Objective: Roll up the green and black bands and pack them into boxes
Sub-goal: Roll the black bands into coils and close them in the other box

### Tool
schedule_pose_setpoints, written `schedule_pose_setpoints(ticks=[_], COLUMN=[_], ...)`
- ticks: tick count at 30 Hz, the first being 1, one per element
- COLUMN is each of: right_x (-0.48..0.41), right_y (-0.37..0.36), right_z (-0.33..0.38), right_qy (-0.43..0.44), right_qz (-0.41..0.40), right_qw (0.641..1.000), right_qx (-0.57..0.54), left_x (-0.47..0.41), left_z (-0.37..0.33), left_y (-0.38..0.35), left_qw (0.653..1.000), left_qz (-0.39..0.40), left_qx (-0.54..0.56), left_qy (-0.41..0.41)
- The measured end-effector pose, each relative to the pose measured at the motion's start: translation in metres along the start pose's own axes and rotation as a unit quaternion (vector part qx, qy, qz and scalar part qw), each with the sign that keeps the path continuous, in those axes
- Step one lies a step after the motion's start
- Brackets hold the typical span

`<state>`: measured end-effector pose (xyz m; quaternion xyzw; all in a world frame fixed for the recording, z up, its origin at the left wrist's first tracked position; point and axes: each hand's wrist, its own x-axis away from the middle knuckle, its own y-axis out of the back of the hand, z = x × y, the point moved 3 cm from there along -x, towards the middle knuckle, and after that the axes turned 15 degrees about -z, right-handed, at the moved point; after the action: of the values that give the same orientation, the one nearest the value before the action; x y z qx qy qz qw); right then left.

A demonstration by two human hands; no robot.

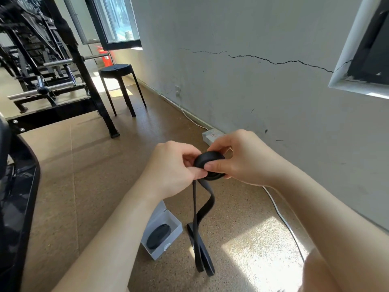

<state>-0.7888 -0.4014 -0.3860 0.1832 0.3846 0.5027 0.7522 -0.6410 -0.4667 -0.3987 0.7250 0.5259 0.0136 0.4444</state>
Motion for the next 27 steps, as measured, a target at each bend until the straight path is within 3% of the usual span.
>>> schedule_pose_setpoints(ticks=[5, 9, 12, 14, 16, 18, 22, 25, 27], right_x=[-0.004, -0.004, -0.003, -0.002, -0.002, 0.002, 0.002, 0.001, 0.001], right_y=[0.004, 0.000, -0.003, -0.003, 0.000, -0.001, -0.006, -0.004, -0.001], right_z=[-0.010, -0.010, -0.010, -0.008, -0.003, 0.009, 0.018, 0.015, 0.011], right_qy=[-0.143, -0.179, -0.196, -0.173, -0.052, 0.055, 0.079, 0.086, 0.086], right_qz=[-0.051, -0.053, -0.025, 0.013, 0.020, -0.007, -0.002, 0.014, 0.006], right_qw=[0.955, 0.921, 0.903, 0.936, 0.995, 0.995, 0.968, 0.964, 0.971], right_qx=[-0.256, -0.341, -0.381, -0.306, -0.078, 0.086, 0.238, 0.251, 0.225], left_x=[-0.005, -0.002, -0.002, -0.001, 0.001, 0.002, 0.003, 0.003, 0.000], left_z=[0.003, -0.002, -0.001, 0.001, -0.002, -0.007, -0.015, -0.012, -0.008], left_y=[0.009, 0.011, 0.017, 0.017, 0.013, 0.007, -0.002, -0.006, -0.006], left_qw=[0.976, 0.963, 0.973, 0.993, 1.000, 0.992, 0.978, 0.984, 0.996], left_qz=[-0.050, -0.027, -0.033, -0.034, -0.017, 0.003, -0.003, 0.000, -0.013], left_qx=[0.187, 0.245, 0.209, 0.101, -0.022, -0.108, -0.175, -0.155, -0.081], left_qy=[0.096, 0.107, 0.089, 0.049, -0.009, -0.062, -0.111, -0.085, -0.028])
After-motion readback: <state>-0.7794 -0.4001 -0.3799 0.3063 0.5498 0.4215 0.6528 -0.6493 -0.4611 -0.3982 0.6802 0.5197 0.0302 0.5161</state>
